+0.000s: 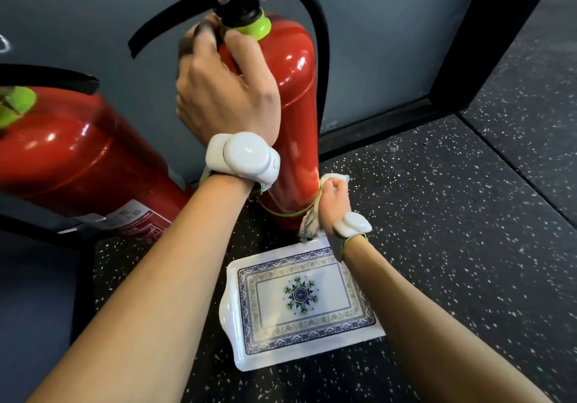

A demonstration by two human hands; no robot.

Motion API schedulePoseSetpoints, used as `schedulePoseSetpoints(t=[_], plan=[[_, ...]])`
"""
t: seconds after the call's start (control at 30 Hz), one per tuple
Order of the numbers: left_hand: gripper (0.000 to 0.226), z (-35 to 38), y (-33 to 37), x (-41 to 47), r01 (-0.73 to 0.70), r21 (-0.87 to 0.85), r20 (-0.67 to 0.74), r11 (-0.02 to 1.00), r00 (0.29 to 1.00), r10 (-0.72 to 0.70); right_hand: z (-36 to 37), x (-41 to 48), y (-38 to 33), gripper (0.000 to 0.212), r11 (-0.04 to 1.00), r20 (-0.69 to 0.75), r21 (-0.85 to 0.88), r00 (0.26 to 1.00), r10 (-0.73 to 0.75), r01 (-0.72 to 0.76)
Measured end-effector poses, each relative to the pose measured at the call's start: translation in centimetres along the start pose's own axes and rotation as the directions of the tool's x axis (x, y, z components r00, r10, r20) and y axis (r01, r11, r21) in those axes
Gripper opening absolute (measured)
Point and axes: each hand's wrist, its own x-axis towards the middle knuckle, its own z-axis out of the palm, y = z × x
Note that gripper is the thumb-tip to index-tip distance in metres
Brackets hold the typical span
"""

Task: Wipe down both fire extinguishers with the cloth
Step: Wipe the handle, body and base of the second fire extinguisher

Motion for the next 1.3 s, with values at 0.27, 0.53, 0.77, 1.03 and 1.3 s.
schedulePoseSetpoints(t=[0.27, 0.53, 0.77, 1.03, 1.3], plan=[[0.043, -0.9, -0.2, 0.3, -0.042, 0.067, 0.081, 0.997, 0.996, 0.036, -2.8, -7.1, -9.9, 0.02, 0.898, -0.038, 0.341, 0.958, -0.283, 0.279], [0.047, -1.7, -2.6, 2.3, -0.033, -0.141, 0.219, 0.989, 0.974, 0.063, -4.7, -13.3, -16.8, 0.019, 0.607, -0.143, 0.39, 0.697, -0.703, 0.692], [0.045, -0.2, -3.2, 1.7, 0.035, -0.347, 0.16, 0.937, 0.987, 0.022, -2.6, -10.9, -11.1, 0.008, 0.745, -0.271, 0.313, 0.807, -0.525, 0.59], [0.046, -0.2, -3.2, 1.6, 0.016, -0.344, 0.144, 0.939, 0.989, 0.036, -2.5, -10.8, -8.9, 0.011, 0.884, -0.2, 0.257, 0.917, -0.345, 0.389], [0.05, 0.0, -3.3, 1.4, -0.022, -0.355, 0.11, 0.935, 0.992, 0.065, -1.8, -12.3, -8.5, 0.012, 0.724, -0.243, 0.354, 0.806, -0.539, 0.591]])
